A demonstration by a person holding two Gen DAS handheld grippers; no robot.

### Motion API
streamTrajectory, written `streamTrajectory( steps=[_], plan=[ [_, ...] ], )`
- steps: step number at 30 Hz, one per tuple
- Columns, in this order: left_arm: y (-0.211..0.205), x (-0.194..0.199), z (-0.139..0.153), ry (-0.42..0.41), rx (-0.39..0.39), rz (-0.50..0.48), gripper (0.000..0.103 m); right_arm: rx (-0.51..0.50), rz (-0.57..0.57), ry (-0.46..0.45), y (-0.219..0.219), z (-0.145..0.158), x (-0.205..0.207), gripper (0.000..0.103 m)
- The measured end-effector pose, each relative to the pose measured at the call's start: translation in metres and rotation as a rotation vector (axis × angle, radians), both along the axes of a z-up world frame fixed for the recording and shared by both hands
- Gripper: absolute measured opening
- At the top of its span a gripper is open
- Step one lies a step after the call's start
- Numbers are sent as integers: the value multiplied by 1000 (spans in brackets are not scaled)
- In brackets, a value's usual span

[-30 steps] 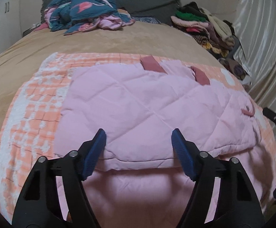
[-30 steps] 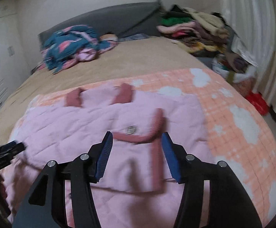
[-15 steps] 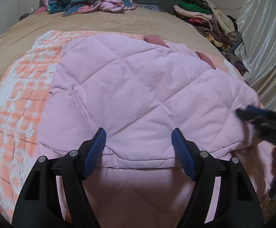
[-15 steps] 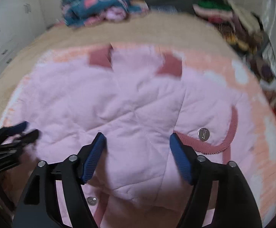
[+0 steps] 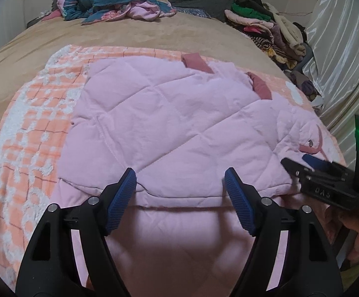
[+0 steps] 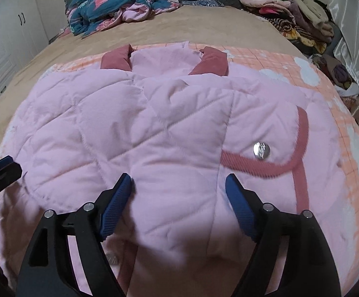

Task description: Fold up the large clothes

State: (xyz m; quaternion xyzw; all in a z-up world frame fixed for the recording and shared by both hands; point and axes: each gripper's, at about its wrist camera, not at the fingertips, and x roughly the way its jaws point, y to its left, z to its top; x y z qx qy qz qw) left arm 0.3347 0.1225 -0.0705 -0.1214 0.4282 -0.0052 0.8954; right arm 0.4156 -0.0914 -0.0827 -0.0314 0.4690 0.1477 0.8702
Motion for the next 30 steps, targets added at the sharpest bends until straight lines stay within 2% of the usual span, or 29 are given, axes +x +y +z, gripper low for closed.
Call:
streamTrajectory(
  steps=[4, 6, 11, 18, 30],
  plan=[
    [-4, -8, 13, -22, 6, -6, 77, 59, 1, -10, -10, 13, -18, 87],
    [-5, -13, 20, -33, -7, -10, 82, 89, -9, -20, -17, 19, -26, 95],
    [-6, -24, 30, -55, -2, 0, 94, 159, -24, -43, -32, 37, -46, 95],
    [-4, -44, 48, -84, 0, 20, 94, 163, -32, -128, -45, 72, -76, 96],
    [-2, -86, 85, -178, 3, 27, 94, 194, -45, -222, -69, 115, -129, 96]
  ],
)
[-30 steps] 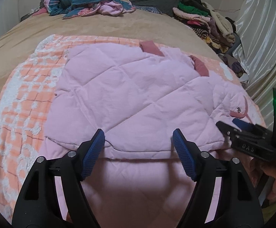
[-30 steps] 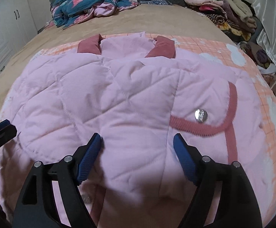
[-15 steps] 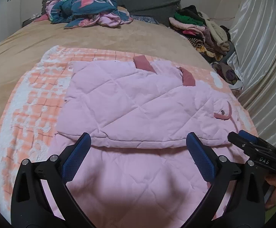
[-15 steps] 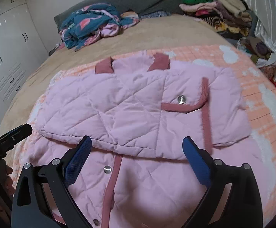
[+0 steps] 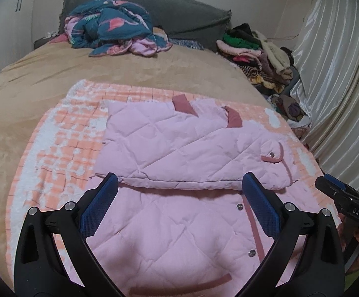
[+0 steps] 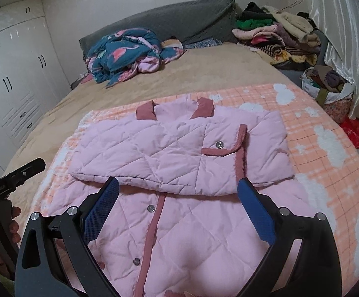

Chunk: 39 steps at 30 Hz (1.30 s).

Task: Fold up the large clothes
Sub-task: 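Move both tools back over the jacket hem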

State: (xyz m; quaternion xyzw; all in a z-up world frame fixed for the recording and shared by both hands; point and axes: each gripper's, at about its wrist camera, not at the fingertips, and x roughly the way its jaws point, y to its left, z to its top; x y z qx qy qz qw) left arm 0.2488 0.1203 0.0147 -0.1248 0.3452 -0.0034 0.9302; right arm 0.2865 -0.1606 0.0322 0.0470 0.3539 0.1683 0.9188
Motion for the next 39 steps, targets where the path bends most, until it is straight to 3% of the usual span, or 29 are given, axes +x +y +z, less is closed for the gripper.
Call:
streamTrajectory(
  steps=[4, 16, 25, 39],
  plan=[
    [-1, -18, 7, -27, -2, 6, 94, 17, -12, -60, -10, 14, -21, 99],
    [-8, -58, 23, -75, 4, -3, 94, 57, 7, -101, -22, 35, -66, 99],
    [-17, -84, 20, -68, 54, -9, 94, 51, -13, -100, -37, 31, -93, 99],
    [-19, -117, -10, 11, 108, 0, 94, -27, -70, -60, -73, 3, -136, 99]
  ],
)
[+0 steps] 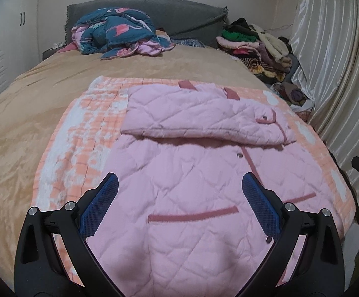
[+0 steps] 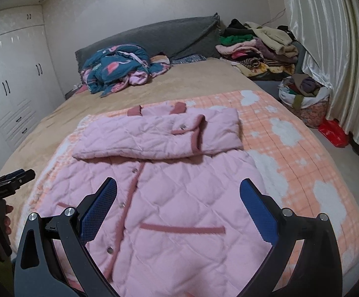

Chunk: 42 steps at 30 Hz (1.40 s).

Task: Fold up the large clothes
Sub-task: 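Move both tools back over the jacket hem, then grasp the jacket hem with both tools and lift it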

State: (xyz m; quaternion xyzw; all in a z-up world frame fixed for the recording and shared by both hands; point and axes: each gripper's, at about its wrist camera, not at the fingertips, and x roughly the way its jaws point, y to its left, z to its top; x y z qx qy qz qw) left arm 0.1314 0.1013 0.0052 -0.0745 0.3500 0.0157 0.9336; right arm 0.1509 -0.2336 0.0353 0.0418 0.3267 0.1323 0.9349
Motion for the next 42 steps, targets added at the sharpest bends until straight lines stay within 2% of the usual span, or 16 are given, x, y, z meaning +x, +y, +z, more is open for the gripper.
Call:
streamTrajectory(
  steps=[12, 23, 36, 42],
  plan=[
    [-8, -22, -24, 56, 27, -15, 94, -31, -33, 77, -21, -32, -23, 99],
    [23, -42, -60, 179, 19, 38, 94, -63, -47, 181, -44, -69, -40, 99],
    [70, -77, -94, 318, -98, 107, 94, -60, -118, 311, -94, -116, -67, 99],
    [81, -87, -101, 363, -161, 76, 94, -13, -108, 375, -105, -138, -74, 99]
  ],
)
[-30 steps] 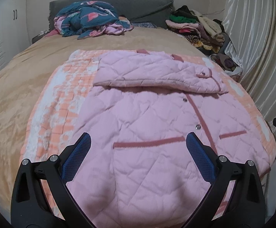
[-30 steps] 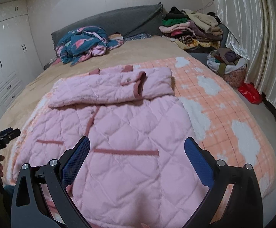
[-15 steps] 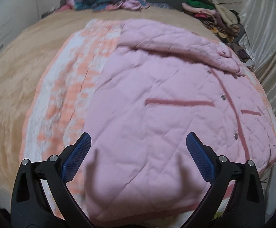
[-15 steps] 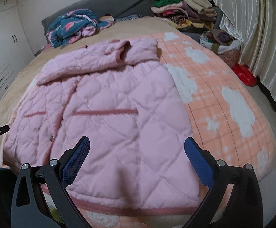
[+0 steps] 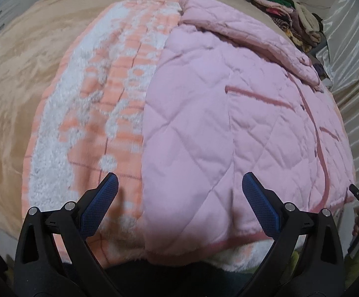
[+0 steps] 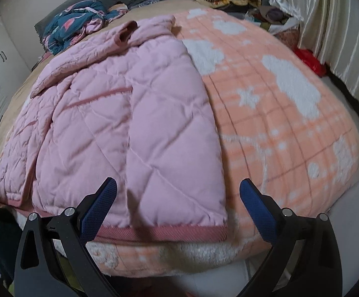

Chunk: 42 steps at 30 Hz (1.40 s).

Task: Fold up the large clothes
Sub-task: 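Grasp the jacket hem with both tools and lift it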

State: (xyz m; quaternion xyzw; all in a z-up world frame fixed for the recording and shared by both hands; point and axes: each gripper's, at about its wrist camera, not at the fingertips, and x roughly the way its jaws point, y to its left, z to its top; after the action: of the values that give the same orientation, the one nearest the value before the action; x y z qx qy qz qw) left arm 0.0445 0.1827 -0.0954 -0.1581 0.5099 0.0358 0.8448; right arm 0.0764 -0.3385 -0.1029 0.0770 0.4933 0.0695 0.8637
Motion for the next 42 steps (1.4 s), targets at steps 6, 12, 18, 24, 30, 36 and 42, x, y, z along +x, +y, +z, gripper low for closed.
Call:
streamTrajectory(
  steps=[6, 12, 18, 24, 30, 36, 42],
  plan=[
    [-4, -2, -17, 97, -94, -75, 94, 89, 5, 46, -3, -18, -9, 99],
    [-15, 11, -31, 209, -67, -109, 94, 131, 21, 24, -1, -17, -19, 70],
    [-35, 15, -28, 194, 2, -181, 80, 218, 69, -43, -4, 10, -20, 15],
    [-40, 13, -13, 100, 27, -195, 23, 302, 87, -133, -8, 47, -8, 11],
    [-33, 12, 26, -28, -52, -196, 9, 335, 135, -295, 0, 100, -9, 9],
    [-30, -1, 83, -179, -91, -200, 7, 346, 157, -414, 1, 146, -22, 8],
    [-24, 1, 123, -303, -139, -178, 7, 389, 130, -479, -8, 172, -24, 8]
  ],
)
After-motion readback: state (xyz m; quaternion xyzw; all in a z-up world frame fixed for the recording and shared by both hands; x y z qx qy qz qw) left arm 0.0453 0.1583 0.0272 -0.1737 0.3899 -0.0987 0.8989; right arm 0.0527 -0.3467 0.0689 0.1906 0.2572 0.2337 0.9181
